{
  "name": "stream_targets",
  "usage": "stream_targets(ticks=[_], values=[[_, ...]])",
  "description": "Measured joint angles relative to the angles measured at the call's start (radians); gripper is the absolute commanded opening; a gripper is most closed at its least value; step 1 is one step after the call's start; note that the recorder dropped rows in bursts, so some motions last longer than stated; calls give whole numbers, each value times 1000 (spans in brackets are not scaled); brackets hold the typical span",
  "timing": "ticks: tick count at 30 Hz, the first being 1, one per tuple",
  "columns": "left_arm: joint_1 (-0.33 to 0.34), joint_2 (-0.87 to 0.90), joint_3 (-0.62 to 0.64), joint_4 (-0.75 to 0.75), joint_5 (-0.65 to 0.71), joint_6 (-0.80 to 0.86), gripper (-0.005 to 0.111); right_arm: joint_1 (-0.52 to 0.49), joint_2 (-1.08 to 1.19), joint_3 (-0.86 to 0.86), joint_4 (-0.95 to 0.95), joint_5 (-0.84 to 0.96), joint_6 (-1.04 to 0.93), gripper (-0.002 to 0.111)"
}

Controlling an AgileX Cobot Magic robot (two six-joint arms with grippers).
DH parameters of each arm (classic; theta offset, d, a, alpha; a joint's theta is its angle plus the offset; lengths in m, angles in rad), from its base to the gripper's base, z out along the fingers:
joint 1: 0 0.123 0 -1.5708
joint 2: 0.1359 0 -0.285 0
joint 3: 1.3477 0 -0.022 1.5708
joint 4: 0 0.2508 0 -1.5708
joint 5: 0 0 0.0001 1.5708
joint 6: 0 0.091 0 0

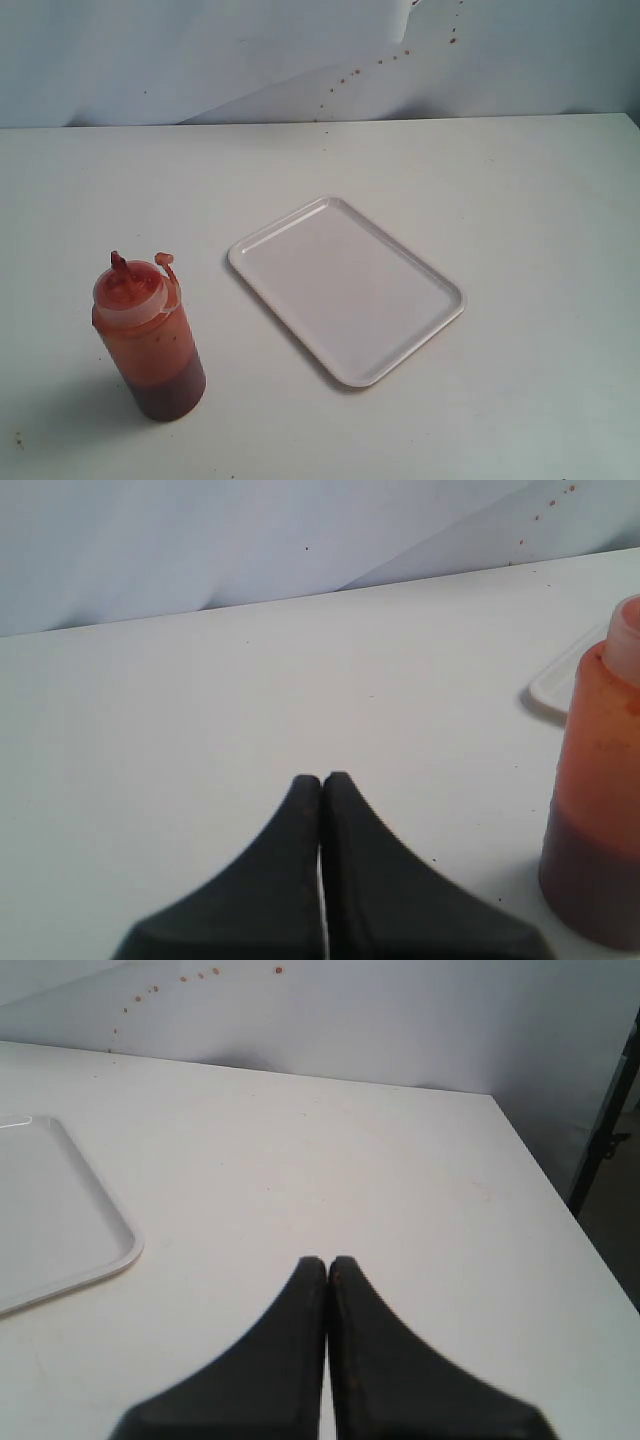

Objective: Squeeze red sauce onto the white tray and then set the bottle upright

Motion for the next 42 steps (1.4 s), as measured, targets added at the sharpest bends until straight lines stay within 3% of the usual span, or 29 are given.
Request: stream_targets(ticks=[21, 28, 37, 42], values=[[0, 0, 0, 0, 0, 0, 0, 0, 0, 0, 0, 0, 0, 0], [0, 0, 2, 96, -62, 22, 0, 0, 0, 0, 0, 0, 0, 0], [0, 0, 2, -384, -402, 22, 0, 0, 0, 0, 0, 0, 0, 0], [0, 0, 2, -466, -551, 22, 0, 0, 0, 0, 0, 0, 0, 0]])
